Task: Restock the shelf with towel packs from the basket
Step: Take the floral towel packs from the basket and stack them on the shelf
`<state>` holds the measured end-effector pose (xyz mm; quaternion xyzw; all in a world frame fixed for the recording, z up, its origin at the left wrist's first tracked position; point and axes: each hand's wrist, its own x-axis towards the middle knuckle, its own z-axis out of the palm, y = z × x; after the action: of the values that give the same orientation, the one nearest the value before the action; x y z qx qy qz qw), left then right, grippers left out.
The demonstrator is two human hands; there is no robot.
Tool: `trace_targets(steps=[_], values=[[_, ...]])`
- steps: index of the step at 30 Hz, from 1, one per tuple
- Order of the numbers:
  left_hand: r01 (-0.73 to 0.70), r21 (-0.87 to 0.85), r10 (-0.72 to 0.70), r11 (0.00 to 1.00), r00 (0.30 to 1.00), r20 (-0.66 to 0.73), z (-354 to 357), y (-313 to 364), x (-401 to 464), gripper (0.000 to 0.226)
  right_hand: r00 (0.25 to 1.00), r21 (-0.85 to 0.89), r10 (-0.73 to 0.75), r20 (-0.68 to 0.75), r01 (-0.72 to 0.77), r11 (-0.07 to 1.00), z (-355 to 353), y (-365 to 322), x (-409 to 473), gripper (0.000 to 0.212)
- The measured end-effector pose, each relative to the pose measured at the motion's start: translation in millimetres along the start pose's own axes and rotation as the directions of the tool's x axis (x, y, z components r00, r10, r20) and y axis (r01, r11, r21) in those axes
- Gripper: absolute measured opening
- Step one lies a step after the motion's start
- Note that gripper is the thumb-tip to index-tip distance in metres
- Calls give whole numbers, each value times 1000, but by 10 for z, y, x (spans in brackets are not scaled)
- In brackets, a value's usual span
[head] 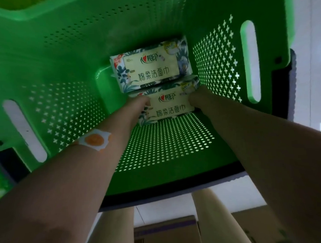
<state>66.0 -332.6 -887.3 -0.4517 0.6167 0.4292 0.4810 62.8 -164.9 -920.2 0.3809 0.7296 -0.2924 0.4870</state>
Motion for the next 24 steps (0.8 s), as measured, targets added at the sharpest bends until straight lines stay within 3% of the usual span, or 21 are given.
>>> trace_targets(steps=[4, 9, 14, 19, 24], values=[[-9, -78, 12, 997, 999, 47, -80, -4, -208, 17, 999, 53, -11, 47, 9, 999, -42, -87, -220, 51], [-16, -59, 19, 998, 999, 43, -188, 62, -614, 16, 999, 42, 22, 50, -24, 999, -226, -209, -654, 49], [-18, -49, 16, 999, 999, -42, -248, 98, -1094, 22, 997, 77, 9, 77, -15, 997, -393, -203, -1139, 40], [-112, -21, 109, 994, 990, -85, -325, 183, -1679, 25, 999, 68, -40, 12, 39, 997, -650, -166, -1741, 40], [-190, 11, 190, 982, 975, -116, -499, 327, -2249, 54, 997, 209, -52, -51, 62, 976, -952, -204, -2385, 36]])
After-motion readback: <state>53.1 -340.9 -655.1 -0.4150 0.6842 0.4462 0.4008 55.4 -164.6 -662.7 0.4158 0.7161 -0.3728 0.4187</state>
